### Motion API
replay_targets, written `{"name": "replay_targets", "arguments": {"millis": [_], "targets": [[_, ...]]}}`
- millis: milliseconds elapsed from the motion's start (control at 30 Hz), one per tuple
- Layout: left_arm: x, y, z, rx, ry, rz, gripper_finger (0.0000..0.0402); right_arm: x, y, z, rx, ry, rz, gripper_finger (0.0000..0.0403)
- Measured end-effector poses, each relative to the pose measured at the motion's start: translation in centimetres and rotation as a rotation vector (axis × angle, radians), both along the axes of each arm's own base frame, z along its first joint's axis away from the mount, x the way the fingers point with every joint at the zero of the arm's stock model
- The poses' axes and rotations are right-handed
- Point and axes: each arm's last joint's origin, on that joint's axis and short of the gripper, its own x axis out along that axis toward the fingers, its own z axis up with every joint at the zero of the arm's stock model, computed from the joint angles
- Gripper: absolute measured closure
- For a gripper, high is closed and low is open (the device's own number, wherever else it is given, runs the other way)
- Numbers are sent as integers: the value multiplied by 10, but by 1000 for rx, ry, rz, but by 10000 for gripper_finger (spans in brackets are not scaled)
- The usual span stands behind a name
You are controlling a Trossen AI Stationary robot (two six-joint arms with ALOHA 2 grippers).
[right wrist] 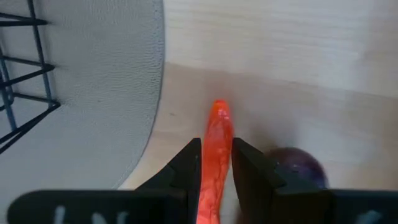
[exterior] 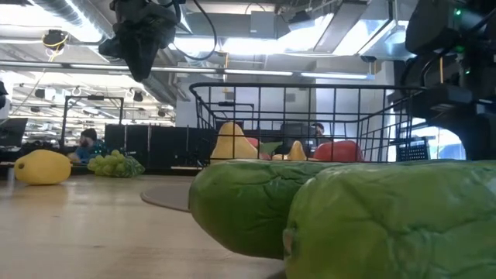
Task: Build produce basket
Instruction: Put the orange carrot into the black wire basket
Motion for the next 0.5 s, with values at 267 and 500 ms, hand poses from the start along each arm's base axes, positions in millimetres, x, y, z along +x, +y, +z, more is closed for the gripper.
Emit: {"name": "replay_targets", "arguments": {"millis": [267,500], "targets": [[0,0,0,1,0,0,321,2,0,-7,-12,45,9,320],[0,0,0,0,0,0,321,6,2,-18,-3,105,34,320]]}}
